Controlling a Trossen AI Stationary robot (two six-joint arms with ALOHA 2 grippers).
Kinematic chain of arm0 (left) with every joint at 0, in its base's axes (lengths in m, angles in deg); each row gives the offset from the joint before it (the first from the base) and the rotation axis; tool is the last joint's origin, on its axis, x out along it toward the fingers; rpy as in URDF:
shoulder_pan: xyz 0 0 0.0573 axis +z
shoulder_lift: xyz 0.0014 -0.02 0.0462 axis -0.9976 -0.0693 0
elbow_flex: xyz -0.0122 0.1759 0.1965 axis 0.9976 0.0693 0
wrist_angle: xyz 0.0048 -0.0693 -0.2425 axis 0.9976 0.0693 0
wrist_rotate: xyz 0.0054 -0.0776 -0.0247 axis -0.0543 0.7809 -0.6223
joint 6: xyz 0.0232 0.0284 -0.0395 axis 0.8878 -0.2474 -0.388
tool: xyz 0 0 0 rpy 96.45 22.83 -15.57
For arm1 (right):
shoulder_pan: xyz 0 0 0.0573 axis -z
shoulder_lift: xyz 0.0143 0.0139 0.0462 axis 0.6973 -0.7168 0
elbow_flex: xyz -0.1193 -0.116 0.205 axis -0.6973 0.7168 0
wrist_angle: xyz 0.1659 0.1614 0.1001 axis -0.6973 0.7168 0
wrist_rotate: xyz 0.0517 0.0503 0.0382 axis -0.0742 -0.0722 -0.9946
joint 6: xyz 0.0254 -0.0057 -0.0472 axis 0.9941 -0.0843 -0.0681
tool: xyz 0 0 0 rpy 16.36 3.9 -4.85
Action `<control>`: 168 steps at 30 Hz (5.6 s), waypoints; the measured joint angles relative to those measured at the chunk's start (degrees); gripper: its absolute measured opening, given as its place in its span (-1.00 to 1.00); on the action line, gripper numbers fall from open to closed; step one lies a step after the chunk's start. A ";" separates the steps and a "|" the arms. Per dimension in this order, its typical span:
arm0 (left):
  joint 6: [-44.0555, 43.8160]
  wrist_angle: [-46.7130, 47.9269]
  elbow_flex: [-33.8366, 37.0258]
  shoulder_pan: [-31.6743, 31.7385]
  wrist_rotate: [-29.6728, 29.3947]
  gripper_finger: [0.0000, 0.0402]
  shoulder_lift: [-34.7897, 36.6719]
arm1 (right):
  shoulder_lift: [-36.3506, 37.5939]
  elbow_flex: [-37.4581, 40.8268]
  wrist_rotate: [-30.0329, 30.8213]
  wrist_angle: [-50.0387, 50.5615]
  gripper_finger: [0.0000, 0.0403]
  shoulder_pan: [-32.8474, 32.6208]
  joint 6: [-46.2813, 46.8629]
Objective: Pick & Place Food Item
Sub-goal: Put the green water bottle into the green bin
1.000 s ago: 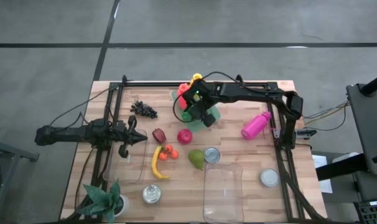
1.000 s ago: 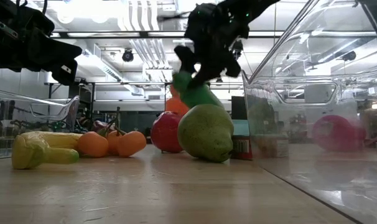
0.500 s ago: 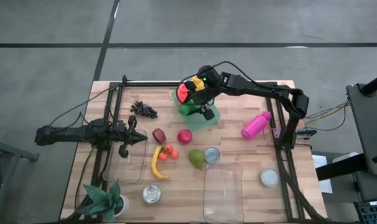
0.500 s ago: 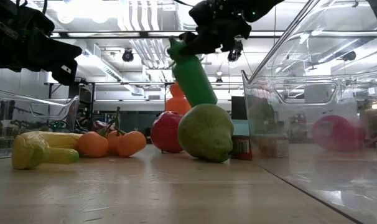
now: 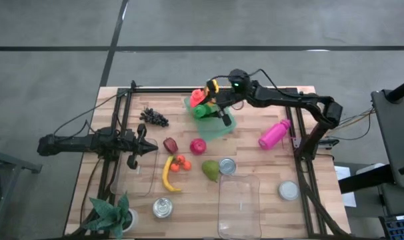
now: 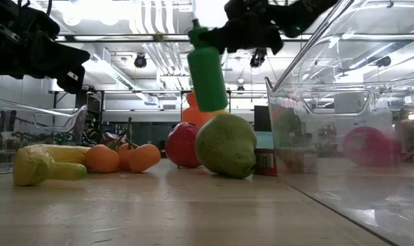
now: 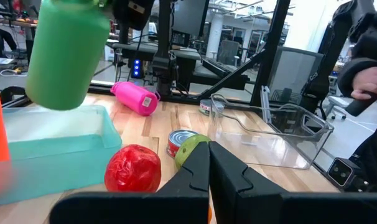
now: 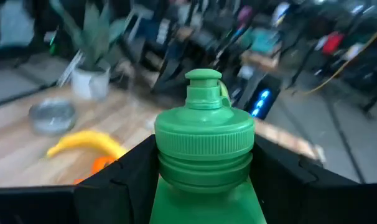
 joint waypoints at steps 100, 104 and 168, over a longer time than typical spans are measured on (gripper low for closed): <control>0.00 0.02 0.00 -0.01 -0.02 -1.00 0.00 | -12.89 28.22 27.29 -63.54 0.02 -5.20 26.38; 0.00 0.00 0.02 -0.02 -0.02 -1.00 0.00 | -16.75 28.27 28.63 -69.00 0.02 -5.22 28.86; 0.00 0.02 0.02 -0.02 0.00 -1.00 0.00 | -19.77 28.00 28.47 -68.81 0.53 -5.64 29.54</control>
